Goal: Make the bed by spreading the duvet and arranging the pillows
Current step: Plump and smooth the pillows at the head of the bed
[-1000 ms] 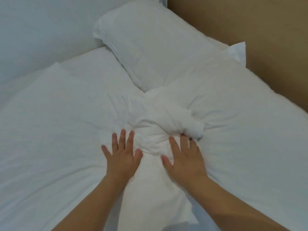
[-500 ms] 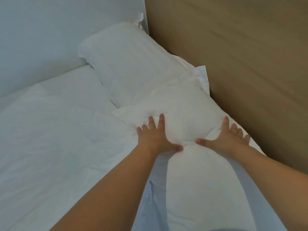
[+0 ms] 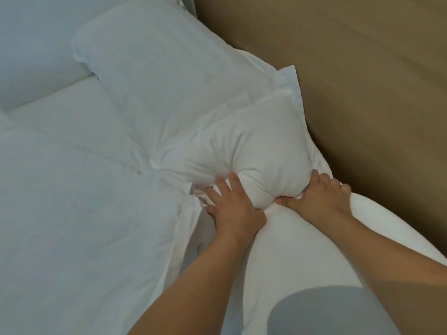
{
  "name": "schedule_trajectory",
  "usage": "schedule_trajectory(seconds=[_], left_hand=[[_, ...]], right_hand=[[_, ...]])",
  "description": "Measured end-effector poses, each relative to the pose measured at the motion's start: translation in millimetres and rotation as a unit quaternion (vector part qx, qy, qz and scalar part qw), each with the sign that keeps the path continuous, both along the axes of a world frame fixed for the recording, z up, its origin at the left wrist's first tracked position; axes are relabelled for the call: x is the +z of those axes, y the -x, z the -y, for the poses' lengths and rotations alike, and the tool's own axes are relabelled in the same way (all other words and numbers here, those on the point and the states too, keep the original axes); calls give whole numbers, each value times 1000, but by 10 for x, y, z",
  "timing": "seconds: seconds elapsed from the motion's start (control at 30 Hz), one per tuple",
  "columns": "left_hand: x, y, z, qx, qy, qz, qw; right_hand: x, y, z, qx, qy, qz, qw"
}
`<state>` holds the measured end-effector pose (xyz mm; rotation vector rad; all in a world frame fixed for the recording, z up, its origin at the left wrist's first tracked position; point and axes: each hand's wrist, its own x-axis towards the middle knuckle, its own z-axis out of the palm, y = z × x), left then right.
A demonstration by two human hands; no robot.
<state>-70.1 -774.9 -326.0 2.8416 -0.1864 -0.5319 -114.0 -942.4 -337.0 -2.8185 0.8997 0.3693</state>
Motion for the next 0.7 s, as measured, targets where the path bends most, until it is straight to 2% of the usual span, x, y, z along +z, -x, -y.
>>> schedule_trajectory(seconds=[0.07, 0.13, 0.23, 0.37, 0.53, 0.7], left_hand=[[16, 35, -12, -2, -10, 44, 999], [124, 71, -20, -23, -19, 44, 999], [571, -9, -36, -77, -42, 25, 996], [1323, -17, 8, -151, 0, 0, 988], [2709, 48, 160, -223, 46, 101, 969], [4273, 67, -223, -217, 64, 227, 947]], right_hand=[[96, 53, -71, 22, -4, 55, 998], [300, 152, -170, 38, -46, 93, 994], [815, 238, -263, 33, -96, 85, 991], [1608, 514, -226, -13, -122, 97, 988], [2912, 838, -122, -69, -133, 198, 969], [4185, 799, -417, -49, -135, 303, 942]])
